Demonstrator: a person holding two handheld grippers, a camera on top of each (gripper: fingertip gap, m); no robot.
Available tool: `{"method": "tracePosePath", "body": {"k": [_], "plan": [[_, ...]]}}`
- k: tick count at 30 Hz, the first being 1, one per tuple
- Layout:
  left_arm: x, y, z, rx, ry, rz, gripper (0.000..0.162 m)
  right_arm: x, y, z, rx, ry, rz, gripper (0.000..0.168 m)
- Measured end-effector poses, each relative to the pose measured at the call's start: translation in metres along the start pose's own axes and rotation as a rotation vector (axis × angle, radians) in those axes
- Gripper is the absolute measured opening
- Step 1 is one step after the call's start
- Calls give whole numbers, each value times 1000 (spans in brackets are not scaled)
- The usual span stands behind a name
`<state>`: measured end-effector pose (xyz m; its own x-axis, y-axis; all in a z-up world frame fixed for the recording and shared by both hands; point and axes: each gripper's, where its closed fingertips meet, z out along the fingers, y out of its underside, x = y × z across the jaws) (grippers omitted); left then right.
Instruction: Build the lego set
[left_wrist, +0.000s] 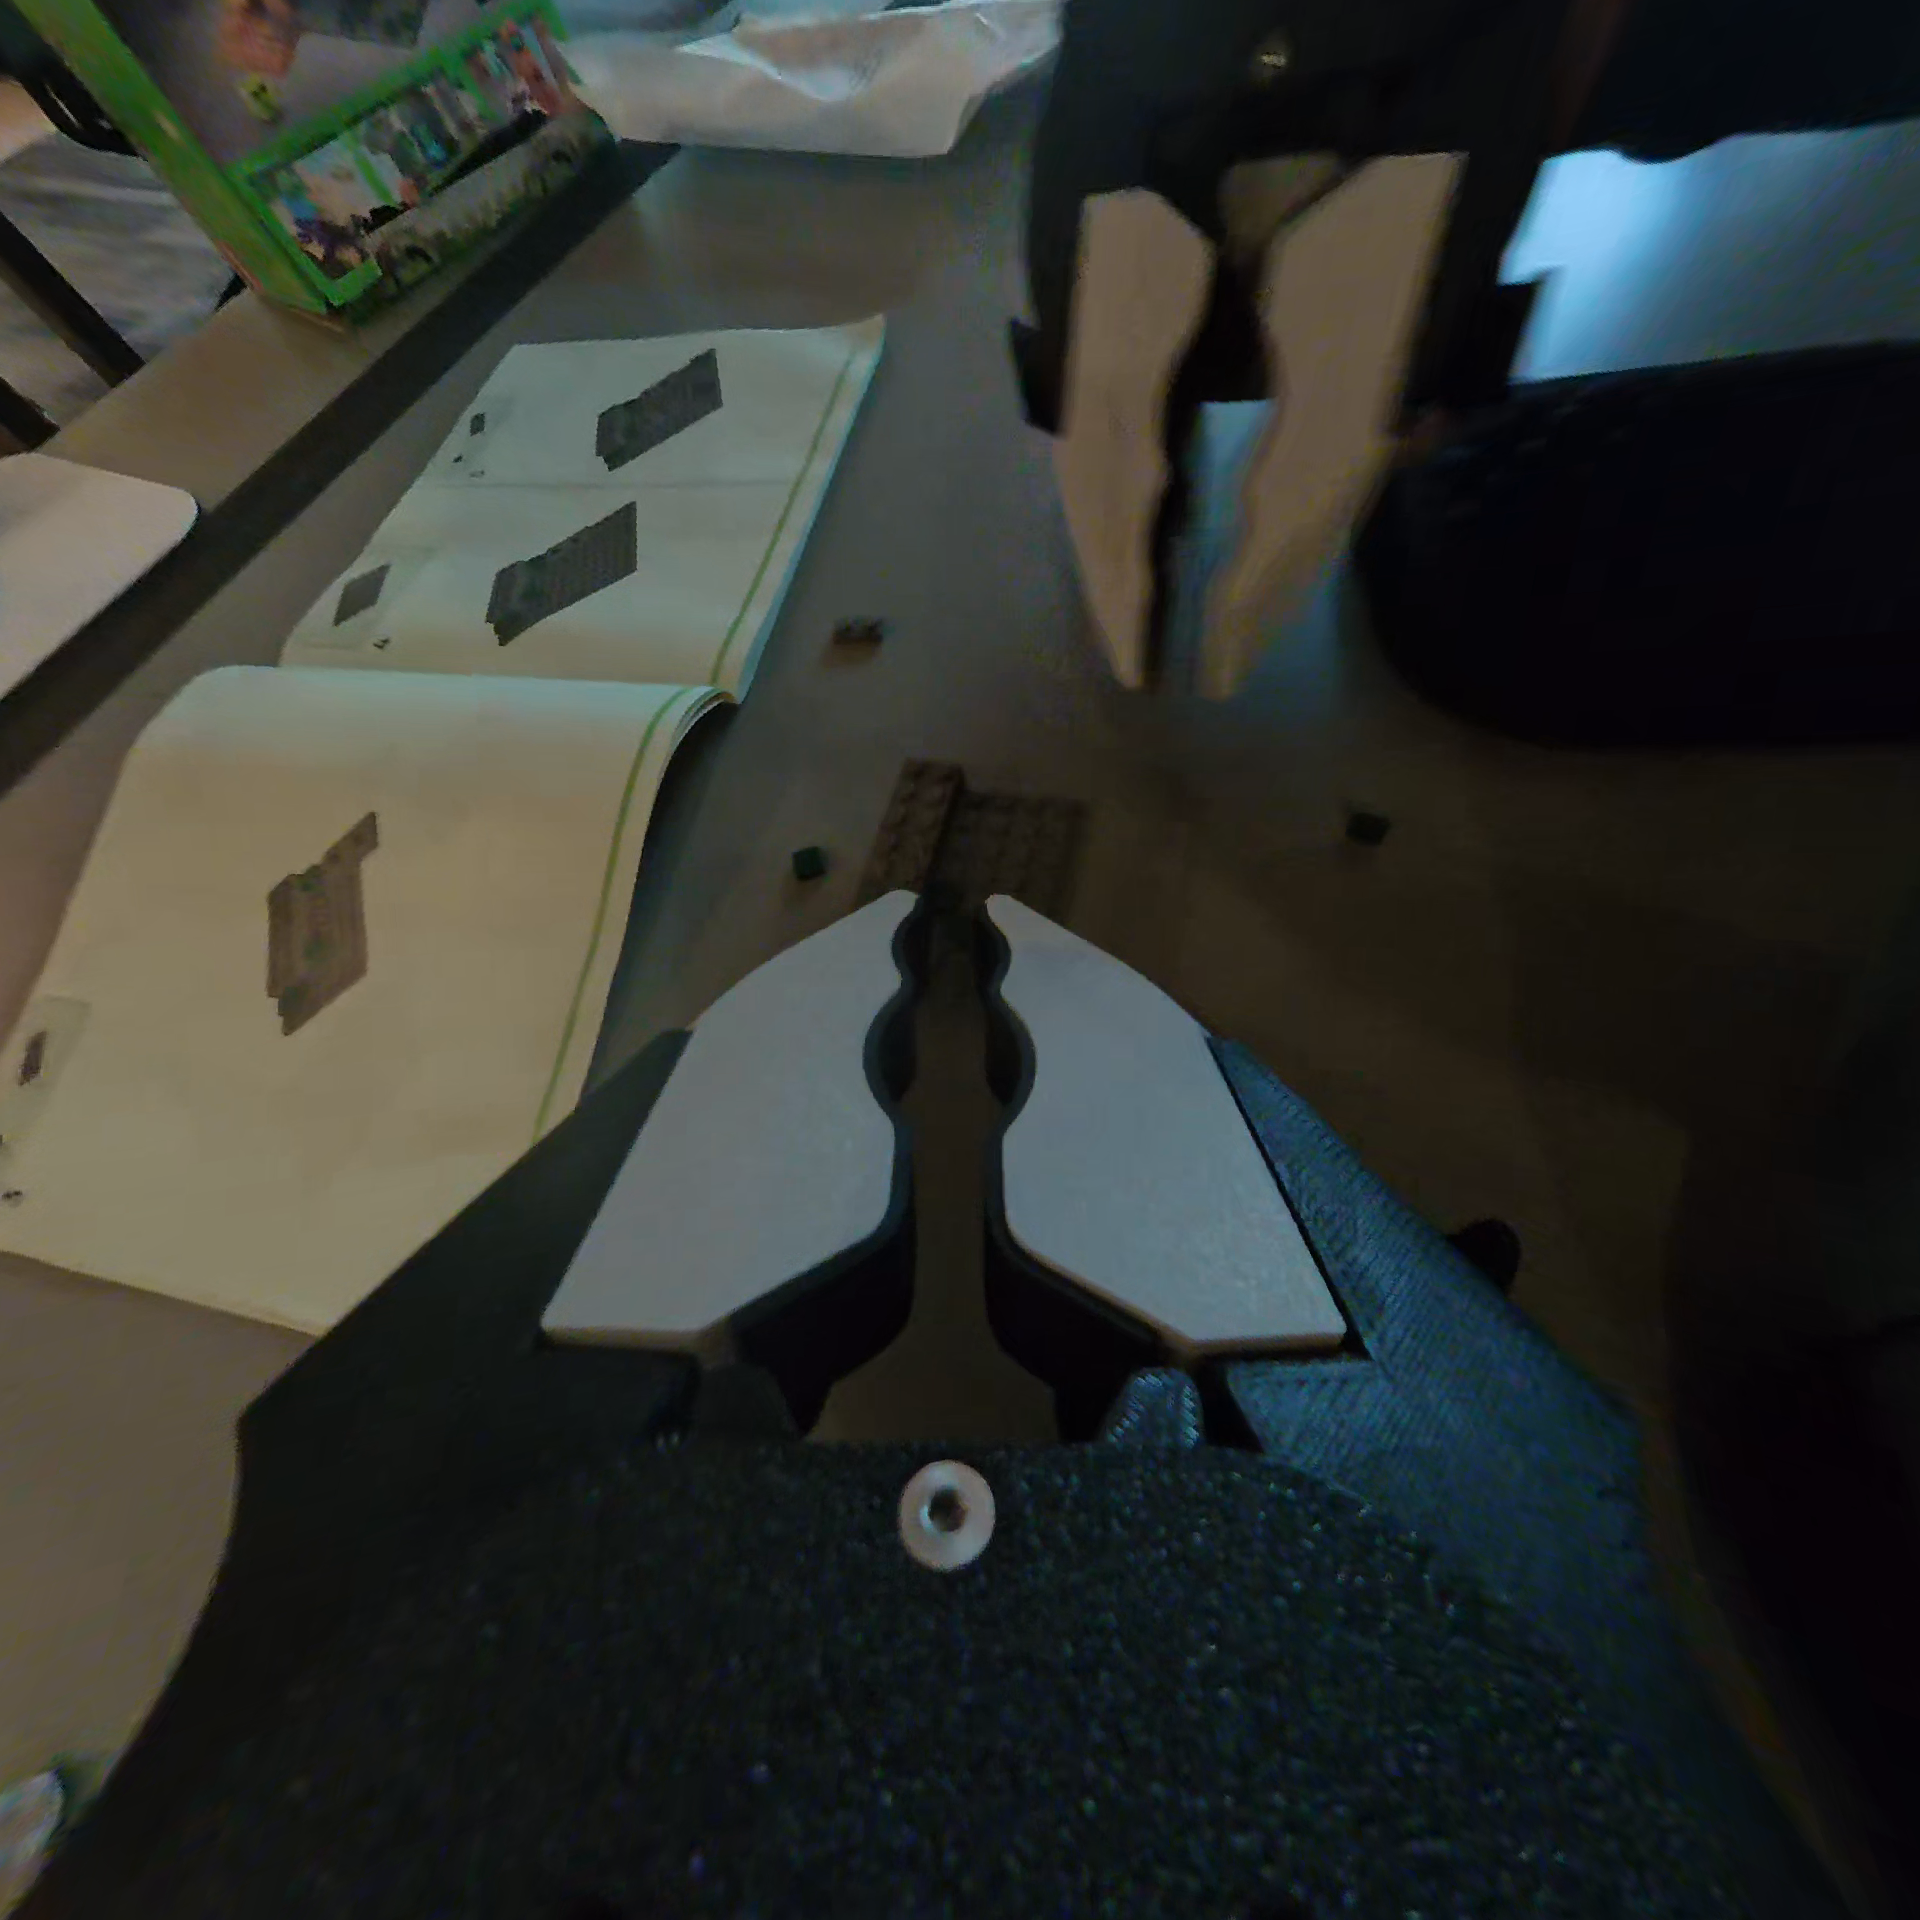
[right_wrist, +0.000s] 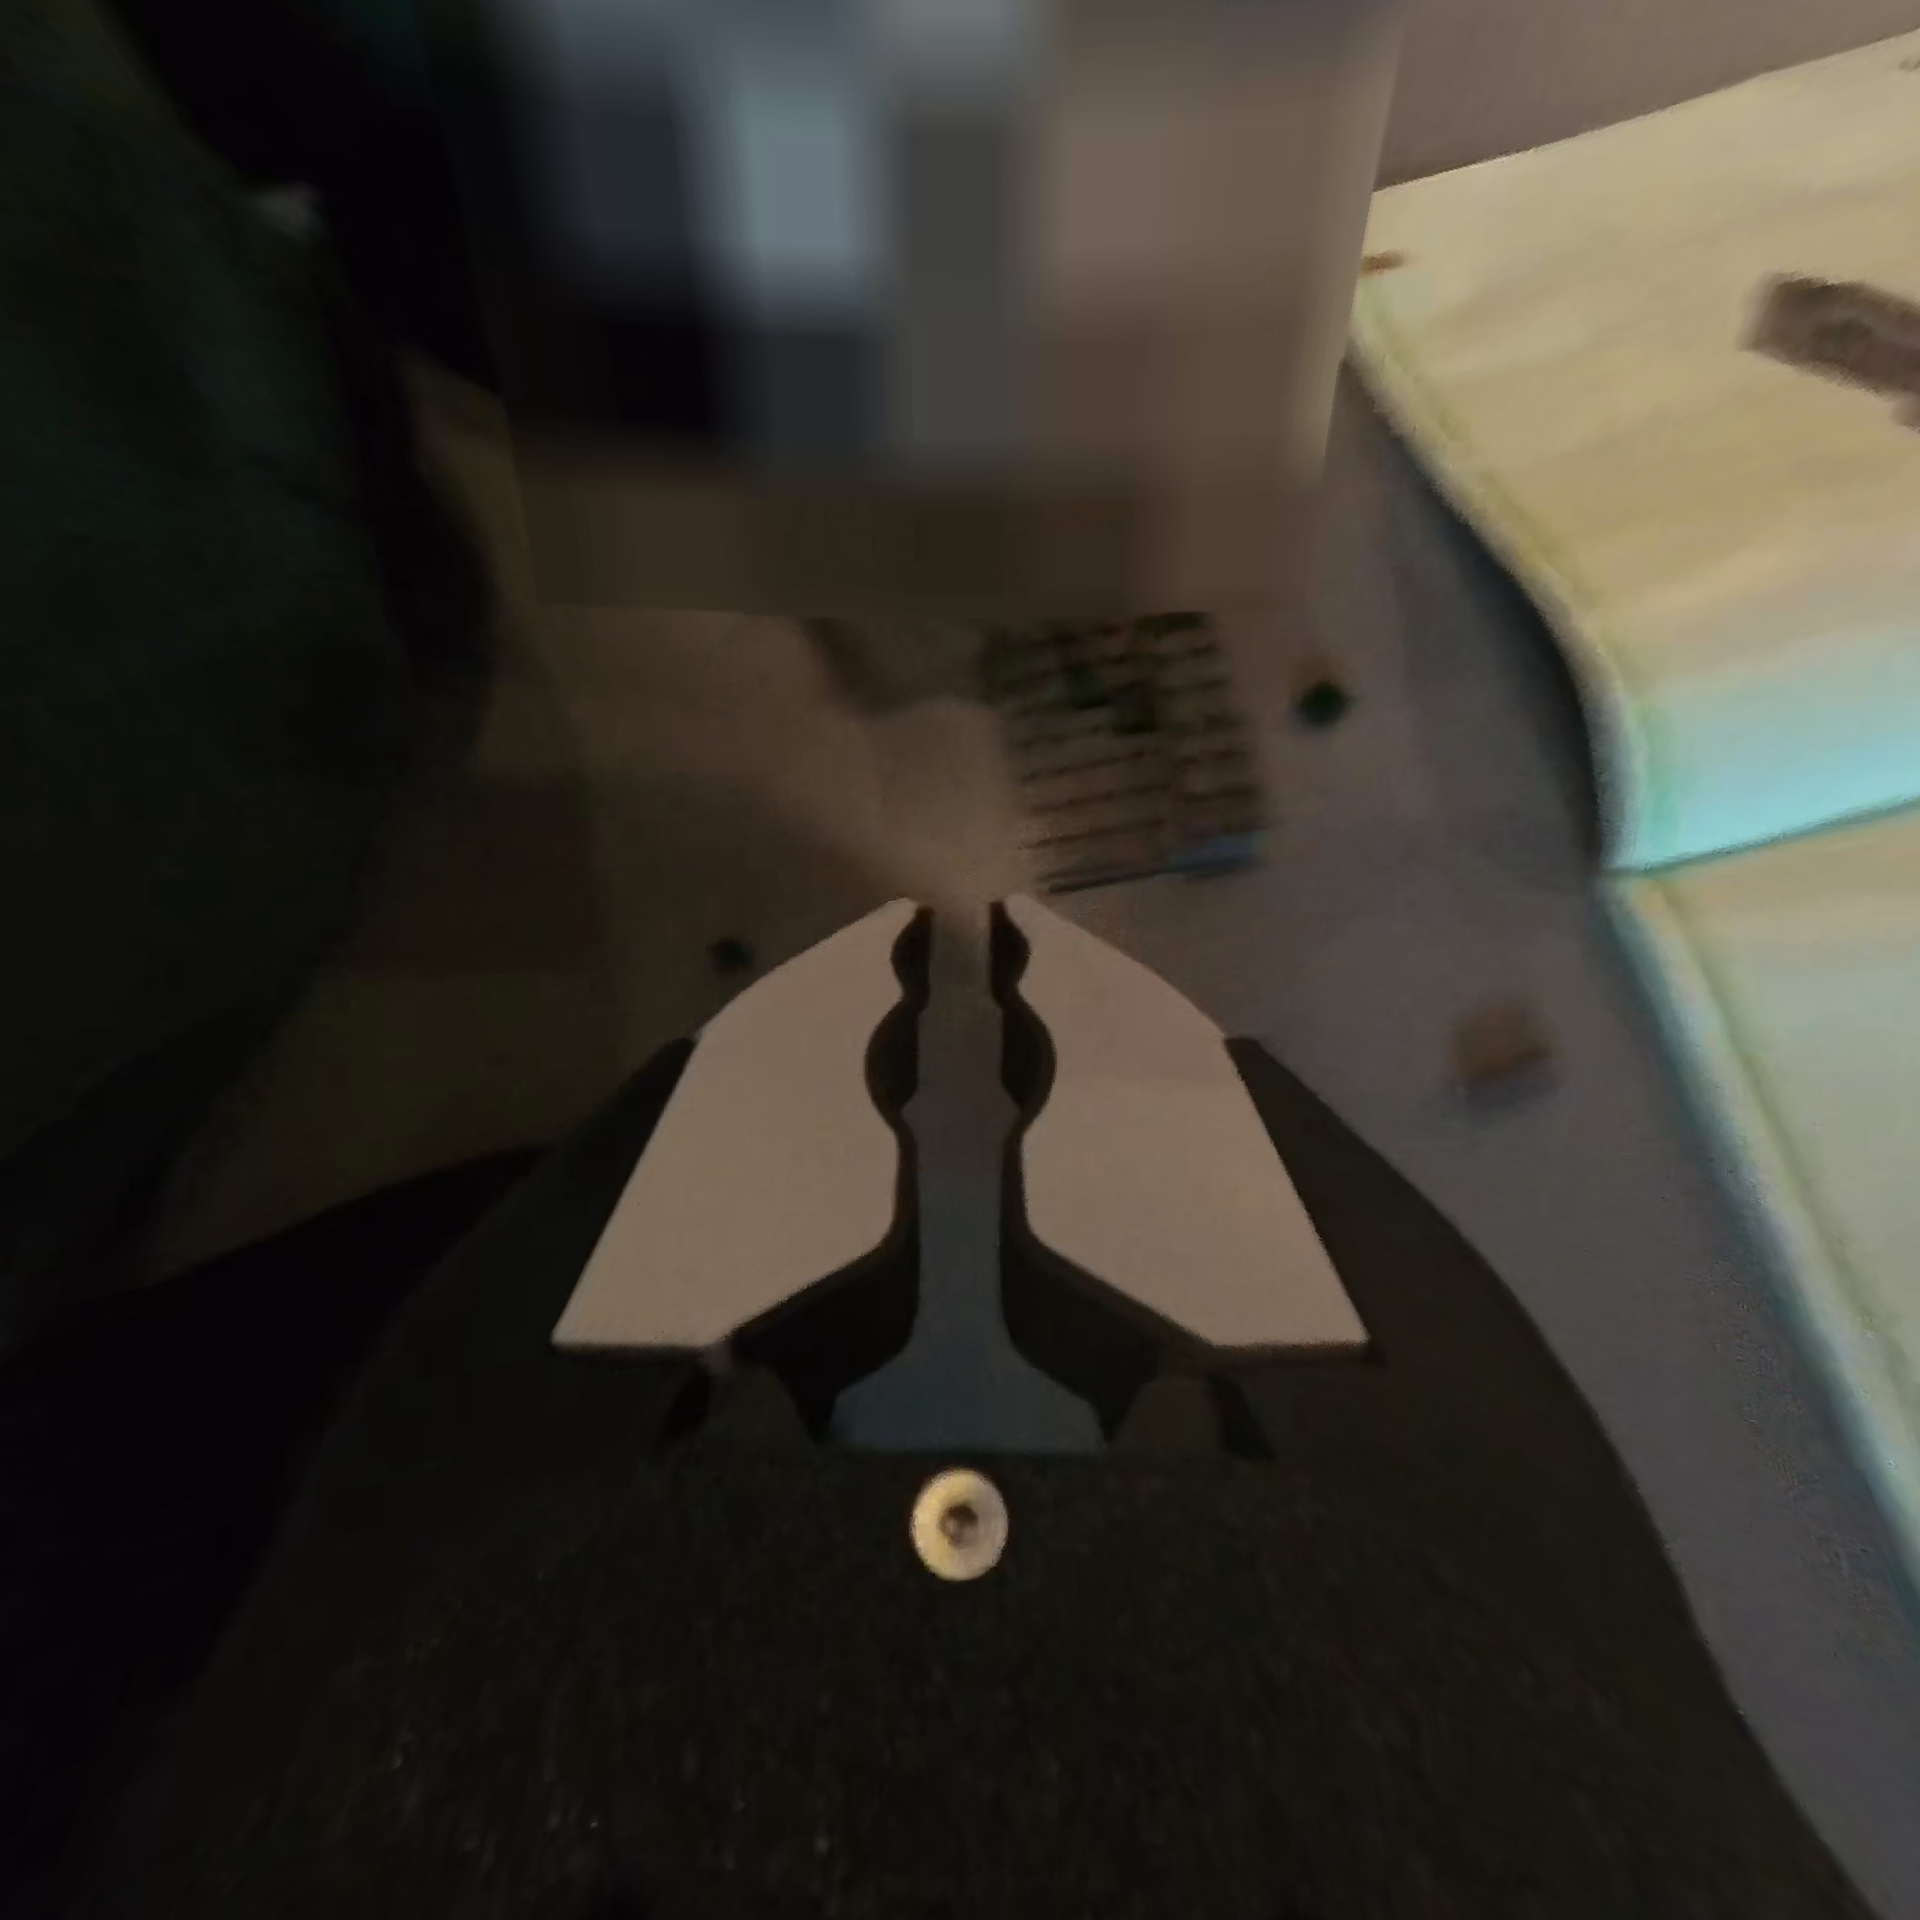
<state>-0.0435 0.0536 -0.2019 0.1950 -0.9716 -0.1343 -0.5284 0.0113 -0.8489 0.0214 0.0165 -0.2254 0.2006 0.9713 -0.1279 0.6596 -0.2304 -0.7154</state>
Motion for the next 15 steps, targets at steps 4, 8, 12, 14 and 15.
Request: {"method": "tracePosePath", "body": {"k": [4, 8, 12, 14, 15], "plan": [[0, 4, 0, -4, -8, -16, 8, -37, 14, 7, -65, -67, -85, 18], [2, 4, 0, -4, -8, -24, 7, -45, 22, 15, -116, -27, -100, 20], [4, 3, -2, -5, -16, -22, 7, -45, 21, 20, -118, 17, -61, 18], [6, 4, -3, -1, -17, -28, 7, -45, 18, 22, -107, 34, -44, 16], [7, 4, -3, -1, -18, -31, 7, -44, 18, 22, -108, 42, -40, 15]]}}
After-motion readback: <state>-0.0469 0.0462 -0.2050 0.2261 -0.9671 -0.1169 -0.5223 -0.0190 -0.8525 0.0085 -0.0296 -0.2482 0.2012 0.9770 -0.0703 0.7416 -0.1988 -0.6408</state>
